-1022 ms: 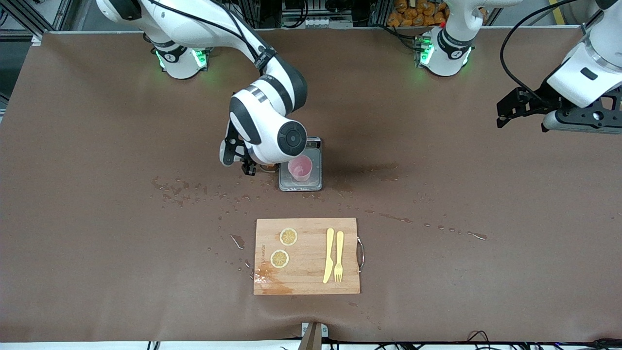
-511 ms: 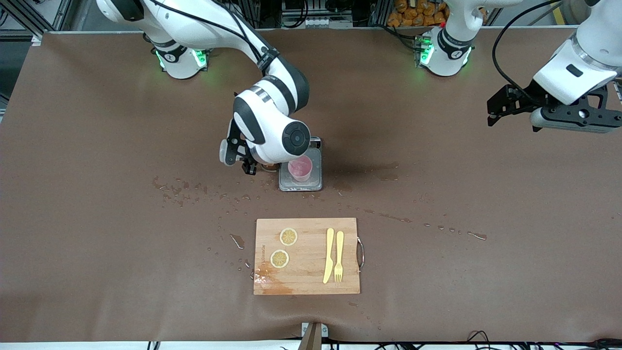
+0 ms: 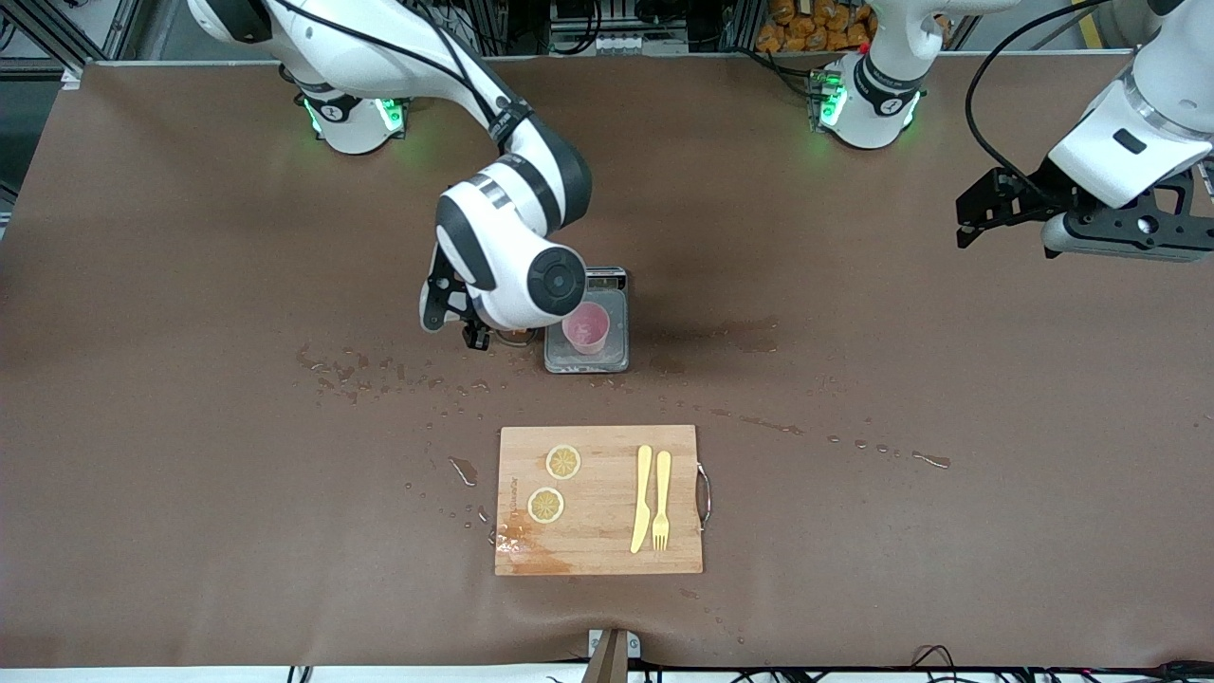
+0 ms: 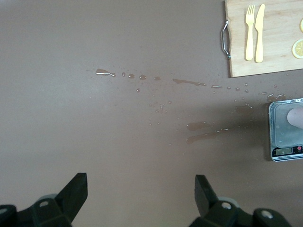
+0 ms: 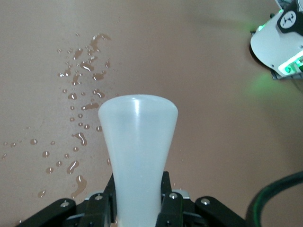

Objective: Add sauce to pink cup with both arms
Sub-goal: 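Carry the bottle back away from the scale with the right gripper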

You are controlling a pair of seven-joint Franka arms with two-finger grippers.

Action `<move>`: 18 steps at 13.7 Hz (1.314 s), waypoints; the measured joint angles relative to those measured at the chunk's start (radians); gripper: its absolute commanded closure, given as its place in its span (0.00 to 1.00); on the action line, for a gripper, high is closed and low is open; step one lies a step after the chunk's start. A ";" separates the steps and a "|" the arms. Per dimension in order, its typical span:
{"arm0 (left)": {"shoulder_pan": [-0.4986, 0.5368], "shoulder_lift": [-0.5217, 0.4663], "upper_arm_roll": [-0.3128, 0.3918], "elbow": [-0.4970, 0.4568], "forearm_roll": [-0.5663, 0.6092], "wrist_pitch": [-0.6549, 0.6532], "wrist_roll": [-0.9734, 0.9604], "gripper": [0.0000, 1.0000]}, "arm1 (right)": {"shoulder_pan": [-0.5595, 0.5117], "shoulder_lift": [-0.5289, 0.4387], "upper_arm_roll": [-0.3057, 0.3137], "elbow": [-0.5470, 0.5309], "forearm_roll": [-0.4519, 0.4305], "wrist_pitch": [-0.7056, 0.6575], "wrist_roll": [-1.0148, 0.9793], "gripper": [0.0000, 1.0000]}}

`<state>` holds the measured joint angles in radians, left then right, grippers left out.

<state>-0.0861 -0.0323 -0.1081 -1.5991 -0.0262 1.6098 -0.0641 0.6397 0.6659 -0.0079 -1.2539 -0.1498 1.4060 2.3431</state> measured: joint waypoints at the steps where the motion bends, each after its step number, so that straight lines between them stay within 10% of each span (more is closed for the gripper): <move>1: 0.000 0.001 0.000 0.000 0.000 0.000 0.000 0.00 | -0.031 -0.017 -0.002 0.000 0.048 0.023 -0.023 0.73; 18: 0.004 0.017 0.002 0.002 0.000 -0.001 0.000 0.00 | -0.599 -0.264 -0.011 -0.311 0.655 0.180 -0.811 0.72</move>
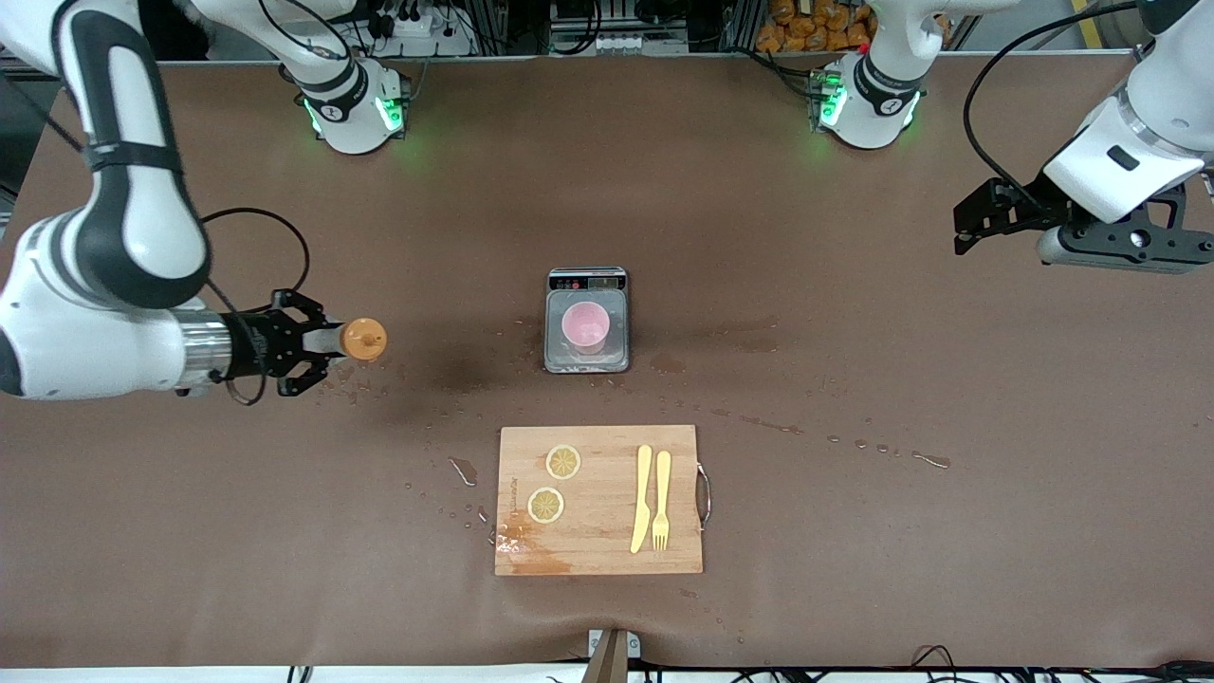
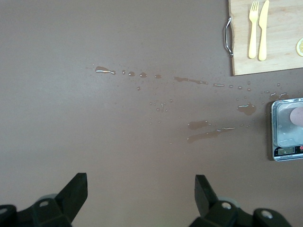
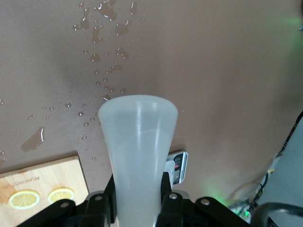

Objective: Add sauce to pink cup with both arms
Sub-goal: 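Carry the bottle back away from the scale with the right gripper, then lower the bottle onto the table and open the right gripper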

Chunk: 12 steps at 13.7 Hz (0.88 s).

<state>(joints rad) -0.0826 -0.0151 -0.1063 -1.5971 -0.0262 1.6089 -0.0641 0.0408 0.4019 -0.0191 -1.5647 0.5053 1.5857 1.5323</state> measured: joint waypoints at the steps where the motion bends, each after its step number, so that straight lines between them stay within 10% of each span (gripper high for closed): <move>1: 0.000 0.000 0.000 0.000 0.000 0.000 0.000 0.00 | -0.022 0.001 0.000 -0.014 0.019 0.000 -0.040 0.72; 12: -0.001 0.000 -0.003 0.002 0.000 0.000 0.000 0.00 | -0.438 0.218 -0.003 -0.120 0.191 -0.130 -0.771 0.67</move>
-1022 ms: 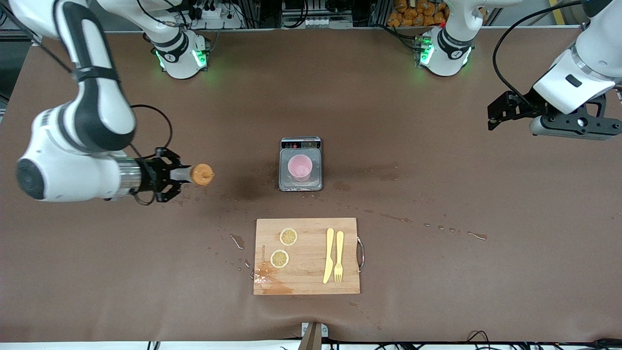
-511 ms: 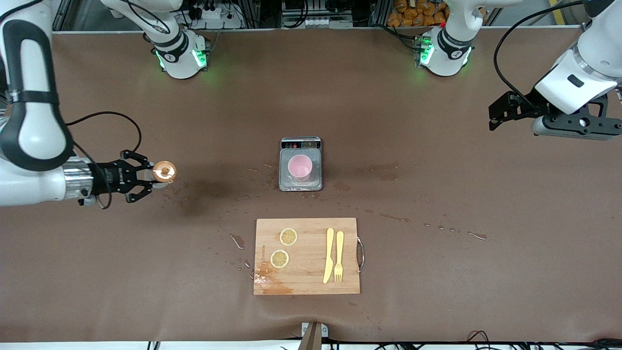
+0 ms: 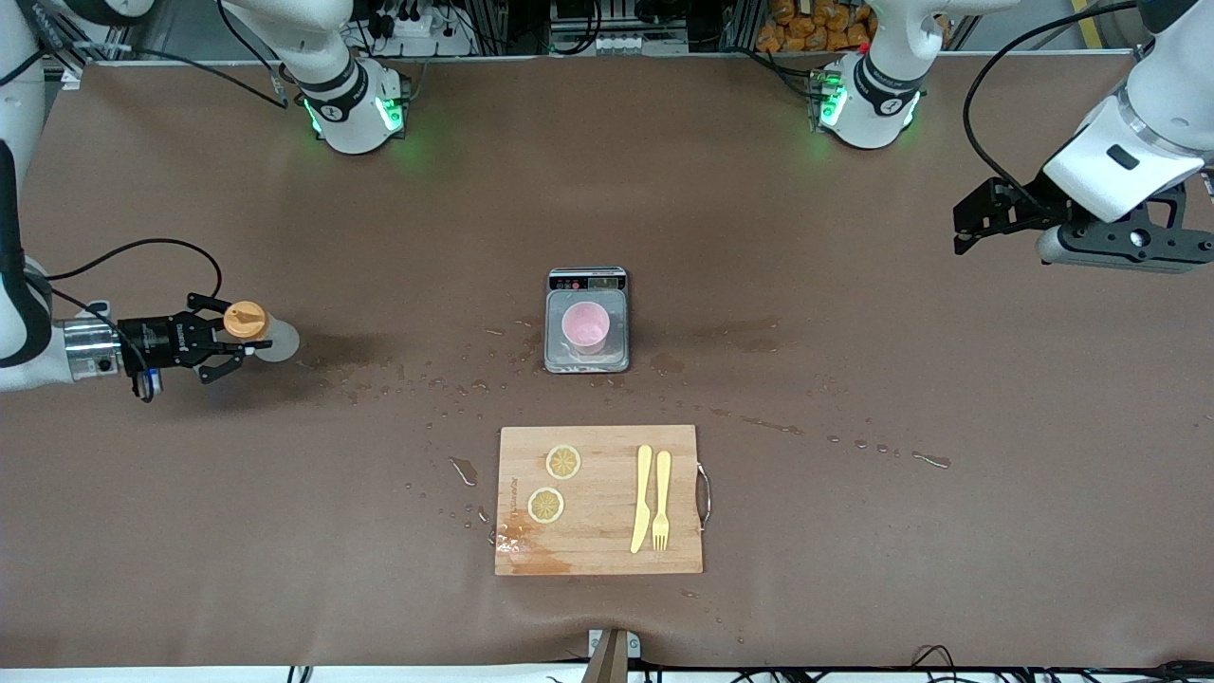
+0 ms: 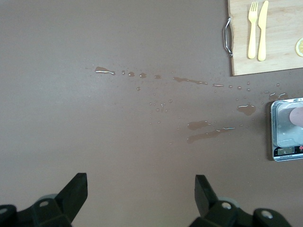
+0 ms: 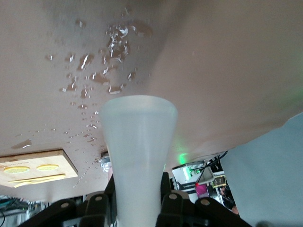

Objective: Add sauce to pink cup with both arms
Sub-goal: 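Lower the bottle onto the table and open the right gripper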

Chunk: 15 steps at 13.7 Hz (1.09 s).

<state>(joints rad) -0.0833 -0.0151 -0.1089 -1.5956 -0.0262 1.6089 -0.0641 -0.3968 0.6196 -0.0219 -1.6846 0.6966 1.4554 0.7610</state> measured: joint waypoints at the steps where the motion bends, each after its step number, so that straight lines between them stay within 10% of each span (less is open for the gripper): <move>1: 0.000 0.000 0.000 0.000 0.000 0.000 0.000 0.00 | -0.024 0.032 0.000 0.000 0.006 0.000 -0.054 0.67; 8: 0.000 0.000 0.000 0.000 0.000 0.000 0.000 0.00 | -0.112 0.170 0.000 0.011 0.024 0.005 -0.232 0.58; 11: 0.000 0.000 0.000 0.000 0.000 0.000 0.000 0.00 | -0.114 0.176 0.000 0.018 0.025 0.011 -0.232 0.00; 15: 0.000 0.000 0.000 0.000 0.000 0.000 0.000 0.00 | -0.115 0.176 0.000 0.057 0.026 0.008 -0.232 0.00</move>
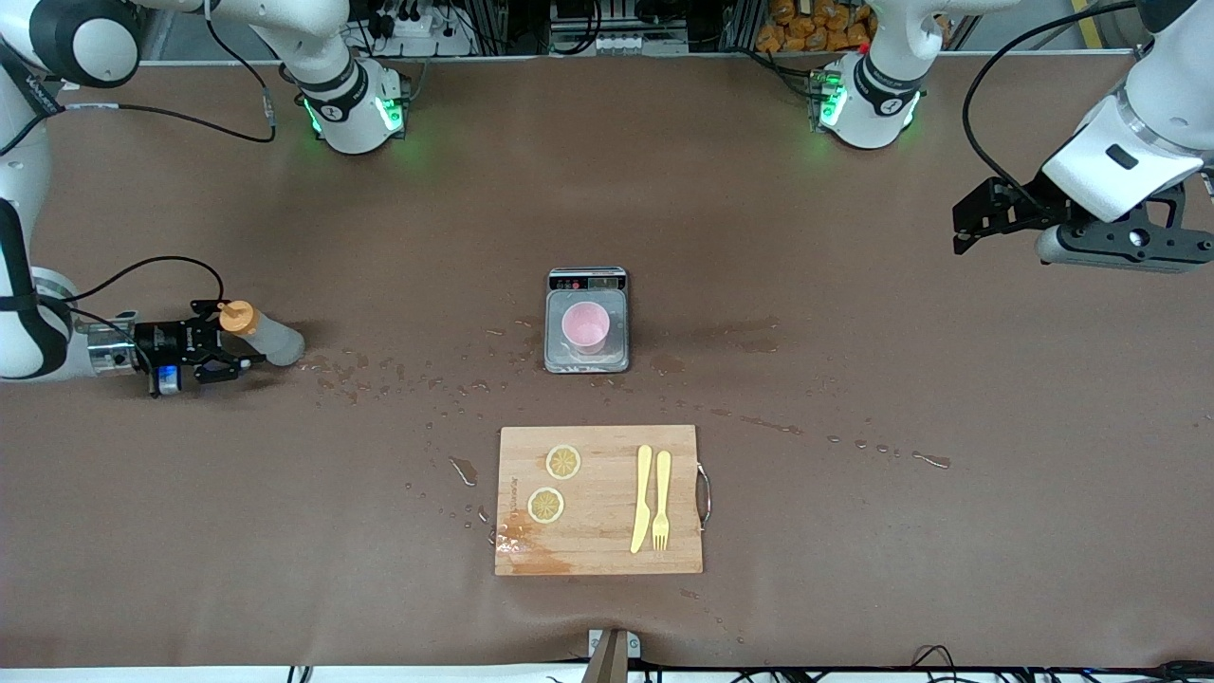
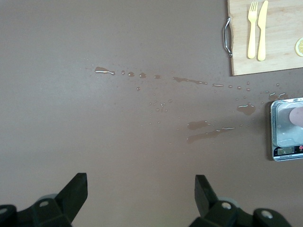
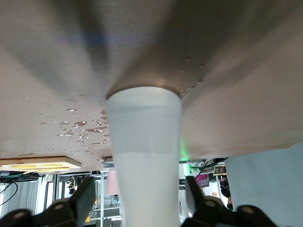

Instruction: Add sauce to pink cup with both arms

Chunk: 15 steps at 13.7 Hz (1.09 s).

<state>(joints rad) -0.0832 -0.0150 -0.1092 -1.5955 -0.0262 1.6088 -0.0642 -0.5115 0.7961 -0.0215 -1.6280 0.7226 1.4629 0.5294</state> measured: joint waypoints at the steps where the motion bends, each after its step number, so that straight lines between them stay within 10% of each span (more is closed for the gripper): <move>1: 0.000 0.000 0.000 0.000 0.000 0.000 0.000 0.00 | -0.001 0.000 0.000 0.023 0.000 -0.001 0.000 0.00; 15: -0.001 0.001 -0.001 0.000 0.000 -0.001 0.000 0.00 | 0.090 -0.078 0.030 0.496 -0.259 -0.249 -0.003 0.00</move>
<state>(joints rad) -0.0839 -0.0140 -0.1099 -1.5955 -0.0262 1.6081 -0.0642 -0.4216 0.7182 0.0089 -1.1322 0.4638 1.2137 0.5266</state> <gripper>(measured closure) 0.000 0.000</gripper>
